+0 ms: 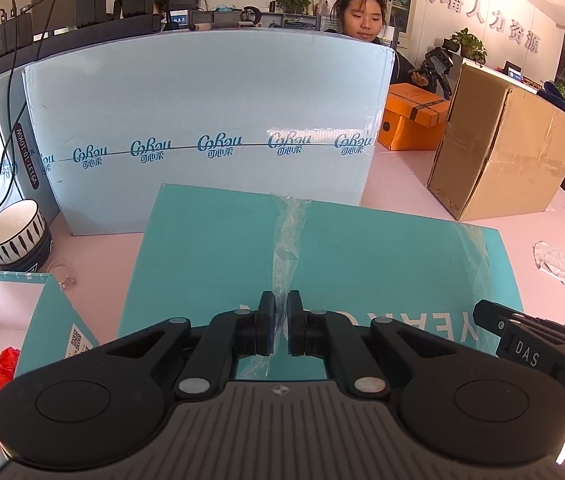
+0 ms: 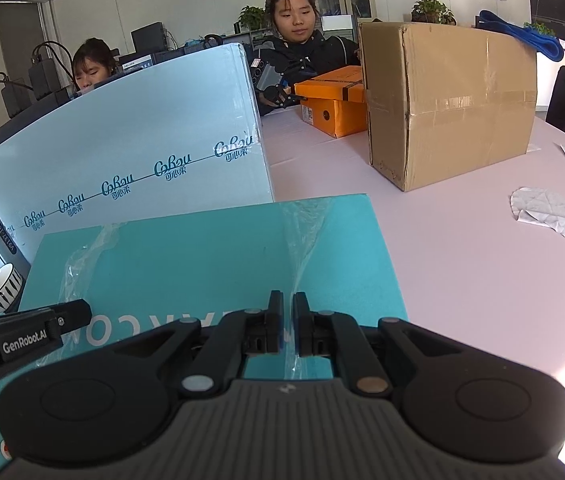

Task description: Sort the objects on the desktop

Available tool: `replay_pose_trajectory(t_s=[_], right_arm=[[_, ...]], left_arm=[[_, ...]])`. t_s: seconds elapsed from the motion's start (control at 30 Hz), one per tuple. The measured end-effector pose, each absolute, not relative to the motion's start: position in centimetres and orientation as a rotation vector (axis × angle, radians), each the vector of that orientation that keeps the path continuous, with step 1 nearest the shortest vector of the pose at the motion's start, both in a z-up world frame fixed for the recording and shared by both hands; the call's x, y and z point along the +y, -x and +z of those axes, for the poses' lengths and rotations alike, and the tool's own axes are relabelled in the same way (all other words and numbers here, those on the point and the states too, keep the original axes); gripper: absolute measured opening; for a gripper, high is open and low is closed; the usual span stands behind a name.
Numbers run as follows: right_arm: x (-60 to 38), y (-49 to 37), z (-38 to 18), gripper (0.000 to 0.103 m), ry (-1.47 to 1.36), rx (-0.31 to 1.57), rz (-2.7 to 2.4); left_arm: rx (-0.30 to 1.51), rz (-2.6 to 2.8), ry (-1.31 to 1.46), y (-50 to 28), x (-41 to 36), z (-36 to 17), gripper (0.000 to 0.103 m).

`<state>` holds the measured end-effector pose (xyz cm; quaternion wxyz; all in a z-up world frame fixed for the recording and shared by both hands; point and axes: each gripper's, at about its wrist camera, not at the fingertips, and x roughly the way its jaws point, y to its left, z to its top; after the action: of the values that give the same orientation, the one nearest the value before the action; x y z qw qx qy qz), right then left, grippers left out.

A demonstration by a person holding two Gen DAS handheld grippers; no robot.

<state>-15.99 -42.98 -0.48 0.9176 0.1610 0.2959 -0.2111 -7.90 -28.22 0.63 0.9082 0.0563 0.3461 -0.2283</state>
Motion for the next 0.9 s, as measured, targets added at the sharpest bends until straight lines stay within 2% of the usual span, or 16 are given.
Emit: replay_pose_trajectory(t_s=[0.33, 0.9], right_arm=[[-40.4, 16.7, 1.1, 0.009, -0.341, 0.584, -0.408], [-29.7, 11.8, 2.3, 0.011, -0.328, 0.621, -0.168]], left_arm=[[0.676, -0.445, -0.087, 8.5, -25.0, 2.9, 0.004], [0.675, -0.224, -0.017, 5.6, -11.2, 4.9, 0.005]])
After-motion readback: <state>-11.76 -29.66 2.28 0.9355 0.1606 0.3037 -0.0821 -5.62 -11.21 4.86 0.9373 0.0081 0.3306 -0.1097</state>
